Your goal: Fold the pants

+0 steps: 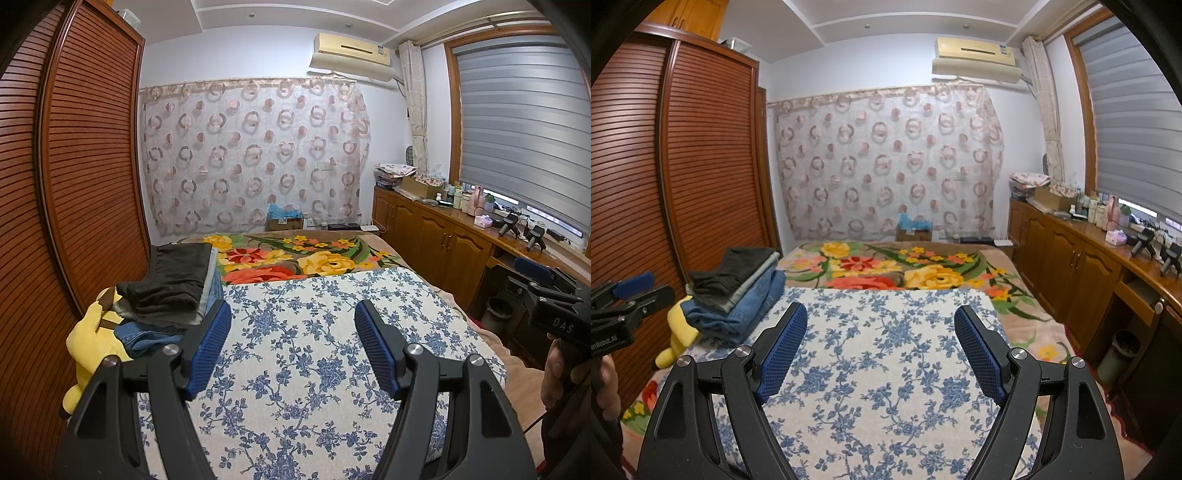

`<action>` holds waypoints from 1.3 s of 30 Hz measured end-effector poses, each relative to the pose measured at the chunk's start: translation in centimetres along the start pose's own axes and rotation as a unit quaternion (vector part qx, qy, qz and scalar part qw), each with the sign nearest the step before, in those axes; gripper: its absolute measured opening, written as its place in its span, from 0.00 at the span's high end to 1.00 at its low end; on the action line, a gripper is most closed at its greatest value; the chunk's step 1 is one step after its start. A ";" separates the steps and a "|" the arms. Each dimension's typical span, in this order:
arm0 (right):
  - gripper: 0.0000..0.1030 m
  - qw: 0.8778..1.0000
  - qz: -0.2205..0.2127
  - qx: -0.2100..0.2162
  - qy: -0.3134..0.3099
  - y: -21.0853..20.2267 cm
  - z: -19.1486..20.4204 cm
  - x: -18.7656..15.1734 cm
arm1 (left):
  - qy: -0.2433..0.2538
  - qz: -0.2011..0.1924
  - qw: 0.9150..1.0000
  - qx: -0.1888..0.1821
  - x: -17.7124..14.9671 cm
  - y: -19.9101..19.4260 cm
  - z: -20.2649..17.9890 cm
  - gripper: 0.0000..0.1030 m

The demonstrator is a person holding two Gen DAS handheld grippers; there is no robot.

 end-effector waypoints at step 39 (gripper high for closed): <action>0.18 1.000 0.000 -0.001 0.000 0.0 0.0 -0.1 | -0.001 0.000 1.000 -0.001 -0.2 0.2 0.2 0.32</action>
Point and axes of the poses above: each gripper's, at about its wrist camera, not at the fingertips, and y roughly the way its jaws point, z to its left, x to its top, the point moved 9 cm from there along y, roughly the way its jaws point, and after that the axes turned 15 degrees about y, right-handed, at the moved point
